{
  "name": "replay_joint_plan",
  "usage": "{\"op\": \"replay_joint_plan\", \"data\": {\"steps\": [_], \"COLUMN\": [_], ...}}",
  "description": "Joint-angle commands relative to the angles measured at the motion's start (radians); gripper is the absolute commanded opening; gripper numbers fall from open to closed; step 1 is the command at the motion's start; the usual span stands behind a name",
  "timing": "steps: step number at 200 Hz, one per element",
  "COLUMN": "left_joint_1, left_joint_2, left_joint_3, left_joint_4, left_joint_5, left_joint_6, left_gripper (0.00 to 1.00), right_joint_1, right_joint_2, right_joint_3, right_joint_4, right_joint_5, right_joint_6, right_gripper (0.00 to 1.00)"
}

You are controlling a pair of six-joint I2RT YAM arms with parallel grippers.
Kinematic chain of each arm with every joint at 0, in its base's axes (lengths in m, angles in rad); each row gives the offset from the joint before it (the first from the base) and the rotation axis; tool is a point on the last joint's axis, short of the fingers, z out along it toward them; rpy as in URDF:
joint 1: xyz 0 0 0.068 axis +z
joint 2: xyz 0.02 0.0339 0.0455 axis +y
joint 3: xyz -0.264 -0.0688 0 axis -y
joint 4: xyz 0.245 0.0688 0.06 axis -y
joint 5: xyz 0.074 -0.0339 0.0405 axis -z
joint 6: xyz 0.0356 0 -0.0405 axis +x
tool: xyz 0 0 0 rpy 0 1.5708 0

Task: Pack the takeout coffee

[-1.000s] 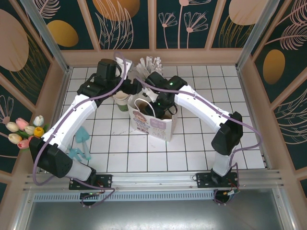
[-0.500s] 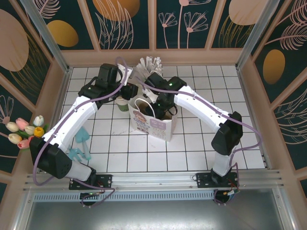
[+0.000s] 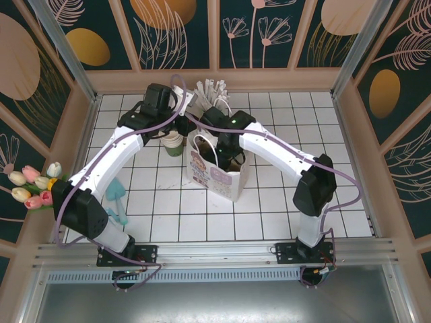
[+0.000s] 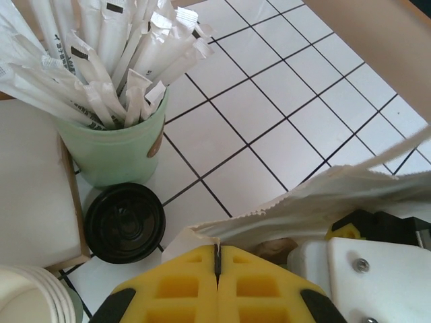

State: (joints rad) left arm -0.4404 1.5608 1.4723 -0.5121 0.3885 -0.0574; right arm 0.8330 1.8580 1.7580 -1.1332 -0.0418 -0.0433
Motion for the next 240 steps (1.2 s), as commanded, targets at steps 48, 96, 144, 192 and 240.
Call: {"op": "replay_joint_plan", "data": {"steps": [48, 96, 144, 192, 240], "left_joint_1": [0.0, -0.001, 0.001, 0.0, 0.001], "left_joint_2": [-0.012, 0.046, 0.032, 0.072, 0.078], "left_joint_3": [0.032, 0.071, 0.051, 0.121, 0.133], "left_joint_4": [-0.004, -0.017, -0.012, -0.048, -0.039], "left_joint_5": [-0.033, 0.08, 0.044, 0.05, 0.008], "left_joint_6": [0.132, 0.135, 0.175, 0.17, 0.142], "left_gripper": [0.0, 0.0, 0.0, 0.0, 0.0], "right_joint_1": [-0.01, -0.02, -0.055, -0.068, -0.068], "right_joint_2": [-0.04, 0.027, -0.022, 0.001, -0.013], "right_joint_3": [-0.11, -0.044, -0.156, -0.188, -0.126], "right_joint_4": [-0.029, -0.003, 0.037, 0.028, -0.042], "right_joint_5": [-0.005, -0.011, -0.003, -0.011, -0.047], "right_joint_6": [0.014, 0.001, -0.02, -0.013, 0.06], "right_gripper": [0.61, 0.6, 0.6, 0.6, 0.6]}}
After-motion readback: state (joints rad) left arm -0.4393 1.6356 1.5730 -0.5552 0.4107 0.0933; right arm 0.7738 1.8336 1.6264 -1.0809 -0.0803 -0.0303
